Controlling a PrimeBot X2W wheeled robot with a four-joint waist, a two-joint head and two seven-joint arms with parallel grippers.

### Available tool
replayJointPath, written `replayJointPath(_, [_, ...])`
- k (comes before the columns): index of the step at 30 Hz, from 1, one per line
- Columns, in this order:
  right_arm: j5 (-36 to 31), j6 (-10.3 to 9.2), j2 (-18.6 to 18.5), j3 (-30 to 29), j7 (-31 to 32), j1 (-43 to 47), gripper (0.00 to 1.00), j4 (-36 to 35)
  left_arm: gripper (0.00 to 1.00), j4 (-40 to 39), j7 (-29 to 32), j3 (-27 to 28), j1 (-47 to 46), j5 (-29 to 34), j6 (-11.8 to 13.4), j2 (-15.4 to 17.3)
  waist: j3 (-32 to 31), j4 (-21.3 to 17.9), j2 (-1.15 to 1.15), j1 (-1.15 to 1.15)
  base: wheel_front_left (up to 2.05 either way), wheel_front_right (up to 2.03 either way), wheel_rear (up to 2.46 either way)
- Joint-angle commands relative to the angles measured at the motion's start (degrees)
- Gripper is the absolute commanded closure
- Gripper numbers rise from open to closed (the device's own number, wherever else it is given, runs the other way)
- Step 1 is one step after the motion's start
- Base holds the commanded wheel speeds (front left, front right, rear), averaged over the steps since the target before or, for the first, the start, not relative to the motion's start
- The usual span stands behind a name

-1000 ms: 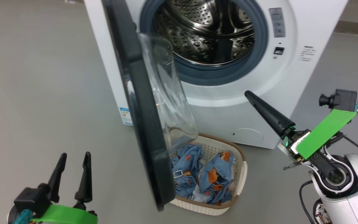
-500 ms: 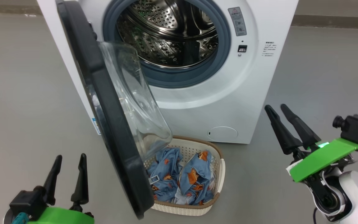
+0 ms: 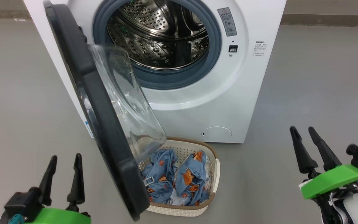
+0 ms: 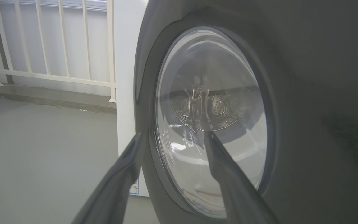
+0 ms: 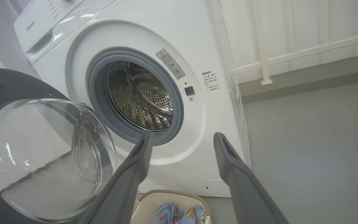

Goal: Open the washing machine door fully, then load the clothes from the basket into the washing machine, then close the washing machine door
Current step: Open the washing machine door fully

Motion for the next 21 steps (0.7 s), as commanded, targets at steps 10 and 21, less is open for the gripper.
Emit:
replayJointPath(10, [-9.93,0.43,-0.44,-0.60,-3.96,-0.82,0.00,6.16,0.00,-2.04,-0.37,2.23,-0.87,1.02,-0.12,0.71,0.25,0.06,0.00,0.00,0.00,0.00,0.00])
replayJointPath(21, [-16.95,0.43,1.26,-2.50,-4.14,-0.77,0.00,5.06,0.00,-2.08,-0.37,2.26,-0.96,0.71,-0.12,0.06,0.09,0.67,0.00,0.00,0.00,0.00,0.00])
